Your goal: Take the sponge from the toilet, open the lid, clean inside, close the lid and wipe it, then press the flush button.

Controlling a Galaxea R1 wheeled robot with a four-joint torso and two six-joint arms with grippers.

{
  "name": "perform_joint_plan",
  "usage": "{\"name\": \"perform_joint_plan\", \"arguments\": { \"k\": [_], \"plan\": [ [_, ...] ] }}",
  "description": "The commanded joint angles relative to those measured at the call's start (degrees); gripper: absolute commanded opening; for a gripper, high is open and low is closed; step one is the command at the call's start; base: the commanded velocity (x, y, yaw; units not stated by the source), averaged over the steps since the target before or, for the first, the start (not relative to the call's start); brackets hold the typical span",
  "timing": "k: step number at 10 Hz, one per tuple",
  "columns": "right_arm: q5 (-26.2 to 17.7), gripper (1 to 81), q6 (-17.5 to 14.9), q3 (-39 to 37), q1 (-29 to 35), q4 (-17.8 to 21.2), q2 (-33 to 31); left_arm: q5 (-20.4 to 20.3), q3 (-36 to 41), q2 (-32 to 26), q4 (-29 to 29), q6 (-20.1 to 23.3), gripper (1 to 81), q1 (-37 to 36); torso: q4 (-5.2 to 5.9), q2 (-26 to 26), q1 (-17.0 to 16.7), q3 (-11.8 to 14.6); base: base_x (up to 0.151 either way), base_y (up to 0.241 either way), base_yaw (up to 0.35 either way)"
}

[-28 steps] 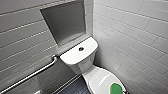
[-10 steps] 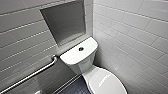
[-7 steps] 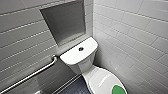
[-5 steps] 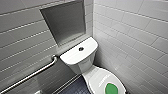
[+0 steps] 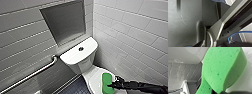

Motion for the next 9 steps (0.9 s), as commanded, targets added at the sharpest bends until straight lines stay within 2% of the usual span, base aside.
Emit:
{"name": "perform_joint_plan", "arguments": {
  "k": [1, 3, 5, 6, 7, 9],
  "plan": [
    [-10.08, 1.0, 0.81, -7.01, 10.52, 0.08, 8.55, 1.96, 0.51, -0.67, 0.86, 0.36, 81.1, 0.28, 0.0, 0.0, 0.0, 0.0, 0.0, 0.0, 0.0],
    [-11.59, 1.0, 0.72, -14.04, 11.23, -0.45, 15.5, 1.96, 0.51, -0.67, 0.86, 0.36, 81.1, 0.28, 0.0, 0.0, 0.0, 0.0, 0.0, 0.0, 0.0],
    [-11.59, 1.0, 0.89, -15.81, 11.58, -0.63, 18.68, 1.96, 0.42, -0.67, 0.86, 0.36, 81.1, 0.28, 0.0, 0.02, 0.0, 0.0, 0.0, 0.0, 0.0],
    [-10.71, 1.0, 0.9, -16.6, 11.06, -0.98, 20.18, 1.96, 0.42, -0.67, 0.86, 0.36, 81.1, 0.28, 0.0, 0.02, 0.02, 0.0, 0.0, 0.0, 0.0],
    [-10.45, 1.0, 0.55, -18.79, 10.61, -3.16, 22.44, 2.05, 0.42, -0.67, 0.86, 0.36, 81.1, 0.28, 0.0, 0.02, 0.0, 0.0, 0.0, 0.0, 0.0],
    [-6.15, 1.0, 0.55, -19.94, 9.39, -5.98, 25.53, 2.05, 0.33, -0.59, 0.86, 0.36, 81.1, 0.28, 0.0, 0.02, 0.02, 0.0, 0.0, 0.0, 0.0]
  ]
}}
